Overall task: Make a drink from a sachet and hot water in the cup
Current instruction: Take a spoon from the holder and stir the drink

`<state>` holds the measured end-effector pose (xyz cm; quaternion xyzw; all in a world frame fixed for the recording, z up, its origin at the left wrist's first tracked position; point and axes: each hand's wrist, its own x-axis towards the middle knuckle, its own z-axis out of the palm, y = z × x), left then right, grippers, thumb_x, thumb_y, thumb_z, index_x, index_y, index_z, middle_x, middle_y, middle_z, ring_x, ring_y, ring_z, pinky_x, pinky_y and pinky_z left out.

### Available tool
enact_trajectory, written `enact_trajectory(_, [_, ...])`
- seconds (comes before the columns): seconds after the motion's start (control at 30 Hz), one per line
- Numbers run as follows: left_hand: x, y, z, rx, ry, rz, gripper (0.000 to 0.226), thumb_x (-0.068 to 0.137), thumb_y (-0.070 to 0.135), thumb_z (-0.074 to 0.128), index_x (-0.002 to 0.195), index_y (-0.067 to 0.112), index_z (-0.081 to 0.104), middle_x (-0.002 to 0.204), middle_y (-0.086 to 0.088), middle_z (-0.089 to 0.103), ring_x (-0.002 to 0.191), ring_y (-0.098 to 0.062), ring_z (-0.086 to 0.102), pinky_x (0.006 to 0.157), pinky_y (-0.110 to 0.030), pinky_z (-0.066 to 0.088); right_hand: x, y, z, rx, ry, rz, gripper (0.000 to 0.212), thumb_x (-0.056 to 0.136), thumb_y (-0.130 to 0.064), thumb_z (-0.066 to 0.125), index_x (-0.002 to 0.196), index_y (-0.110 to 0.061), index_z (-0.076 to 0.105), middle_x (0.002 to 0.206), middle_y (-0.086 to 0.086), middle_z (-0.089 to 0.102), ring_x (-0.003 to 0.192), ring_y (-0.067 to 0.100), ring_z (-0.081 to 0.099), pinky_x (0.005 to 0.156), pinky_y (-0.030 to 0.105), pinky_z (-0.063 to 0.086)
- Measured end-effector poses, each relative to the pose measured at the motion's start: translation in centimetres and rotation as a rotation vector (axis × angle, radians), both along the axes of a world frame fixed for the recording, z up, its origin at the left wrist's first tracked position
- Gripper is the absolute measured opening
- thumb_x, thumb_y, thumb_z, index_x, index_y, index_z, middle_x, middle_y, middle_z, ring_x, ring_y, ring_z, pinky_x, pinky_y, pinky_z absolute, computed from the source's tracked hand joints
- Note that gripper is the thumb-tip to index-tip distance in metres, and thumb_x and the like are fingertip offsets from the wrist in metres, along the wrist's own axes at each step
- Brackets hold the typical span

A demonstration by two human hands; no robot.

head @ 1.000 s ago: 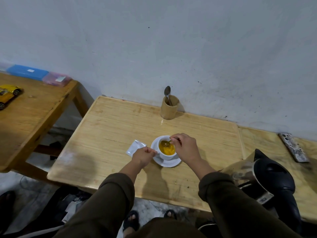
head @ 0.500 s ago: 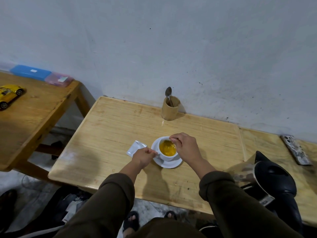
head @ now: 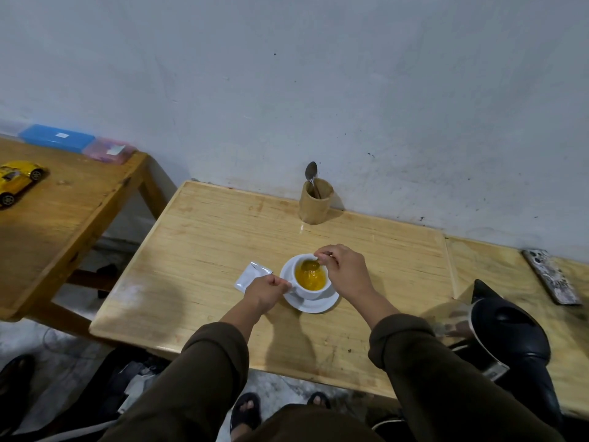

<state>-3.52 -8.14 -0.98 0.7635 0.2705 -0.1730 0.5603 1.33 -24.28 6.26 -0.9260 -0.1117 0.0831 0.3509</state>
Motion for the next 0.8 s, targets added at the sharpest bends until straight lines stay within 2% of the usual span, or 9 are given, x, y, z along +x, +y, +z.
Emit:
enact_trajectory(0.13, [0.02, 0.00, -0.06, -0.003, -0.004, 0.000, 0.012, 0.086, 0.030, 0.063, 0.088, 0.018, 0.063, 0.096, -0.002, 0.061, 0.090, -0.016, 0.052, 0.073, -0.026, 0.039, -0.28, 0.10, 0.46, 0.101, 0.099, 0.003, 0.016, 0.091, -0.013, 0.054, 0.091, -0.008, 0.069, 0.092, 0.012, 0.074, 0.084, 0.017, 0.069, 0.085, 0.028, 0.052])
enact_trajectory(0.23, [0.06, 0.05, -0.21, -0.014, -0.003, 0.003, 0.012, 0.086, 0.030, 0.063, 0.088, 0.018, 0.063, 0.097, -0.002, 0.061, 0.091, -0.016, 0.052, 0.076, -0.027, 0.040, 0.04, -0.01, 0.65, 0.058, 0.113, 0.012, 0.016, 0.092, -0.014, 0.052, 0.081, -0.013, 0.064, 0.085, 0.014, 0.073, 0.082, 0.022, 0.069, 0.084, 0.037, 0.054])
enact_trajectory(0.3, [0.09, 0.06, -0.27, -0.018, 0.001, 0.004, 0.012, 0.087, 0.029, 0.063, 0.088, 0.017, 0.063, 0.097, -0.002, 0.061, 0.091, -0.016, 0.052, 0.077, -0.028, 0.040, 0.37, -0.09, 0.41, -0.024, 0.056, 0.011, 0.017, 0.093, -0.014, 0.050, 0.084, -0.016, 0.064, 0.092, 0.012, 0.070, 0.087, 0.025, 0.066, 0.084, 0.036, 0.052])
enact_trajectory(0.37, [0.10, 0.05, -0.28, -0.018, 0.001, 0.002, 0.012, 0.087, 0.029, 0.062, 0.089, 0.017, 0.063, 0.097, -0.002, 0.060, 0.091, -0.016, 0.052, 0.076, -0.028, 0.040, 0.45, -0.09, 0.07, -0.071, 0.015, 0.007, 0.020, 0.094, -0.015, 0.048, 0.094, -0.013, 0.068, 0.101, 0.009, 0.067, 0.095, 0.024, 0.063, 0.082, 0.029, 0.047])
enact_trajectory(0.43, [0.11, 0.06, -0.26, -0.016, 0.000, 0.002, 0.013, 0.087, 0.029, 0.062, 0.090, 0.017, 0.063, 0.098, -0.003, 0.061, 0.092, -0.016, 0.052, 0.077, -0.028, 0.040, 0.28, -0.02, 0.01, -0.068, 0.007, 0.018, 0.022, 0.094, -0.016, 0.049, 0.101, -0.012, 0.070, 0.107, 0.007, 0.068, 0.100, 0.021, 0.060, 0.083, 0.024, 0.042])
enact_trajectory(0.5, [0.09, 0.06, -0.24, -0.012, -0.001, 0.001, 0.013, 0.087, 0.030, 0.063, 0.090, 0.017, 0.063, 0.097, -0.002, 0.060, 0.092, -0.016, 0.052, 0.077, -0.028, 0.039, 0.10, 0.05, 0.04, -0.022, 0.018, 0.032, 0.022, 0.093, -0.016, 0.052, 0.102, -0.011, 0.071, 0.109, 0.007, 0.070, 0.102, 0.021, 0.061, 0.088, 0.026, 0.045])
enact_trajectory(0.6, [0.07, 0.04, -0.22, -0.005, -0.006, -0.004, 0.013, 0.087, 0.029, 0.063, 0.089, 0.017, 0.062, 0.095, -0.002, 0.060, 0.089, -0.016, 0.052, 0.071, -0.026, 0.039, -0.03, 0.12, 0.39, 0.066, 0.094, 0.034, 0.019, 0.092, -0.014, 0.053, 0.095, -0.010, 0.071, 0.099, 0.009, 0.074, 0.093, 0.018, 0.068, 0.087, 0.027, 0.050])
enact_trajectory(0.7, [0.06, 0.03, -0.21, 0.001, -0.007, -0.006, 0.014, 0.087, 0.030, 0.063, 0.089, 0.017, 0.062, 0.092, -0.002, 0.059, 0.079, -0.014, 0.051, 0.058, -0.023, 0.037, 0.22, 0.04, 0.44, 0.062, 0.137, 0.025, 0.018, 0.091, -0.015, 0.052, 0.082, -0.014, 0.067, 0.083, 0.011, 0.074, 0.082, 0.021, 0.070, 0.082, 0.033, 0.052])
enact_trajectory(0.8, [0.09, 0.07, -0.30, -0.002, -0.011, -0.004, 0.014, 0.087, 0.030, 0.063, 0.089, 0.016, 0.063, 0.092, -0.002, 0.059, 0.084, -0.015, 0.051, 0.056, -0.021, 0.037, 0.66, -0.16, 0.05, -0.035, 0.072, 0.003, 0.018, 0.092, -0.014, 0.050, 0.085, -0.013, 0.066, 0.089, 0.011, 0.070, 0.086, 0.025, 0.066, 0.082, 0.035, 0.051])
